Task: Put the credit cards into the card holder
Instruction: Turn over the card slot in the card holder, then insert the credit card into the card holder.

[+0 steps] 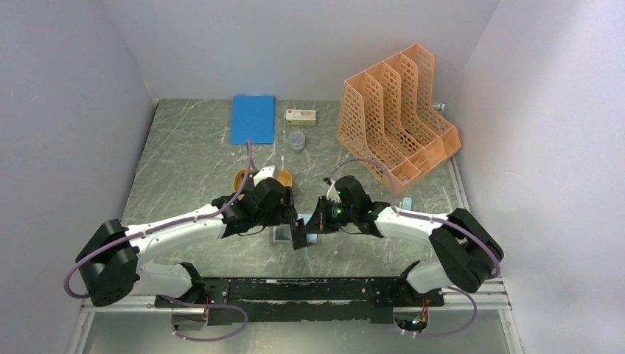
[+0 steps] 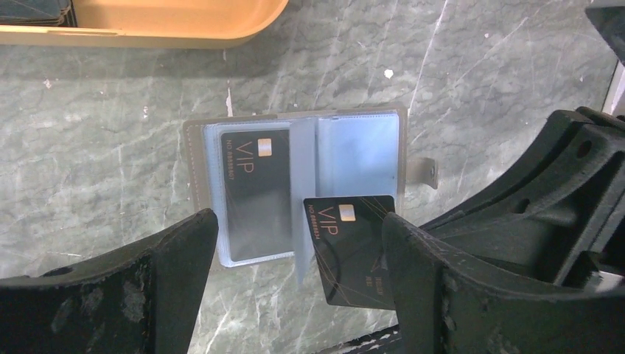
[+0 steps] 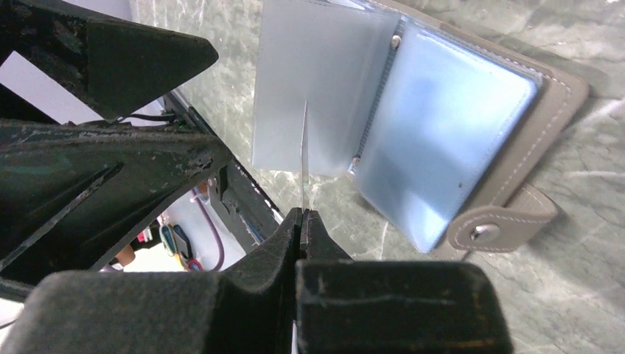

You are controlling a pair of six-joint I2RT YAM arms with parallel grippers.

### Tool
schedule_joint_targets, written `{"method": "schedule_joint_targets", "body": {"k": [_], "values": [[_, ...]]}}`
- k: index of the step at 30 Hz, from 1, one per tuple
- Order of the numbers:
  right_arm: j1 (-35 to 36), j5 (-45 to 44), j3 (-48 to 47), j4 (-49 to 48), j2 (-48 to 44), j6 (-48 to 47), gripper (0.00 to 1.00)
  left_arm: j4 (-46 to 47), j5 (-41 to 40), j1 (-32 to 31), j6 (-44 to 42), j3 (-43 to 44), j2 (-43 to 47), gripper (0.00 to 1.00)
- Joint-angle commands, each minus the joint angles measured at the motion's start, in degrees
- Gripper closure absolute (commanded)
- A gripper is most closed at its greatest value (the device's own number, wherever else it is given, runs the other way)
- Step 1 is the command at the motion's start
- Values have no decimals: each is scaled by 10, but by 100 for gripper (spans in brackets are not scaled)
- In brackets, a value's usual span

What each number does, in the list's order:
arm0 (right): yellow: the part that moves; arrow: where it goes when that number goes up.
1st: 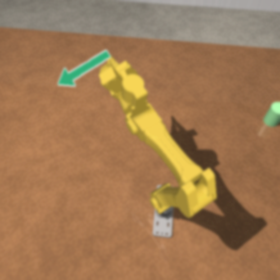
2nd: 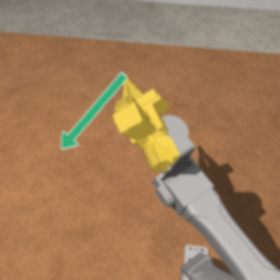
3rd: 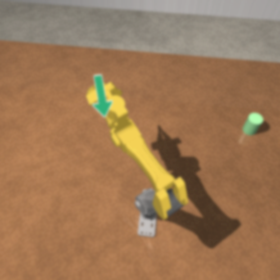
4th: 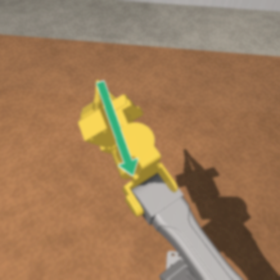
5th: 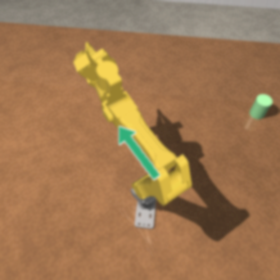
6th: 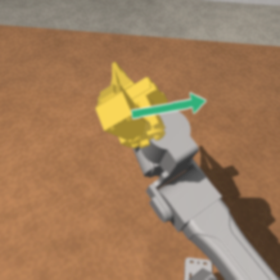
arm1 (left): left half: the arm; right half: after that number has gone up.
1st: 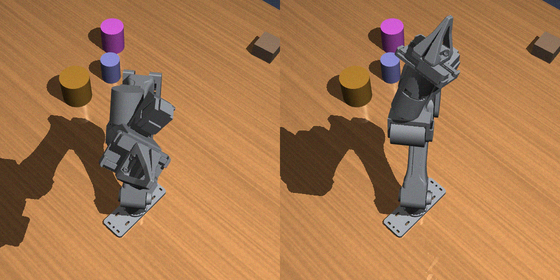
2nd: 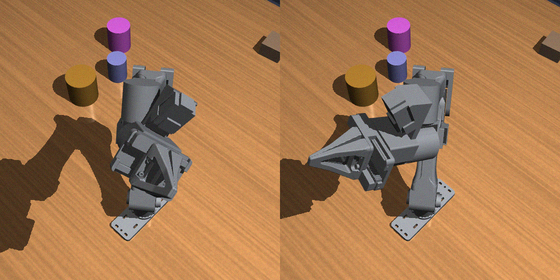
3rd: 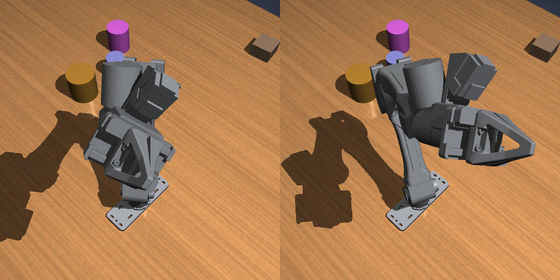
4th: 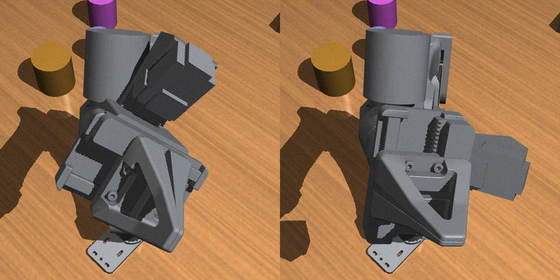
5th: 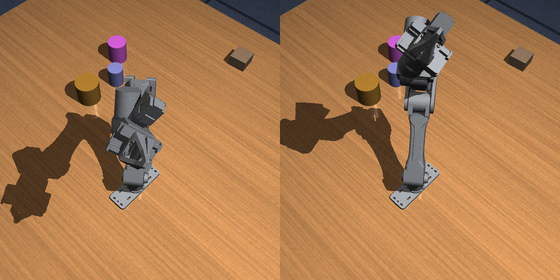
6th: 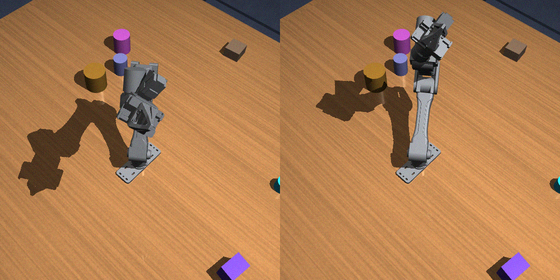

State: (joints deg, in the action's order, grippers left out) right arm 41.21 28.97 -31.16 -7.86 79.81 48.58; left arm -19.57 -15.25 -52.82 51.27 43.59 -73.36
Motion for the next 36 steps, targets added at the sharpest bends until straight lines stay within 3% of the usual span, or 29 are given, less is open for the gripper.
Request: {"method": "schedule_joint_targets", "body": {"k": [1, 12, 23, 29, 36], "values": [[11, 0, -24, -23, 26, -2, 100, -20, -19, 4, 4, -2, 21, 14], [38, 3, -67, -23, 89, -15, 100, 4, -18, 27, -16, 1, -41, 31], [36, -17, -42, 89, -37, -62, 100, 20, -19, 71, -37, 5, -114, 50], [-21, -74, 8, 105, -104, -31, 100, 10, -24, 79, -32, -7, -86, 52], [-46, 4, 0, -4, -13, 4, 100, -25, -37, 82, -24, -27, -21, 48]]}}
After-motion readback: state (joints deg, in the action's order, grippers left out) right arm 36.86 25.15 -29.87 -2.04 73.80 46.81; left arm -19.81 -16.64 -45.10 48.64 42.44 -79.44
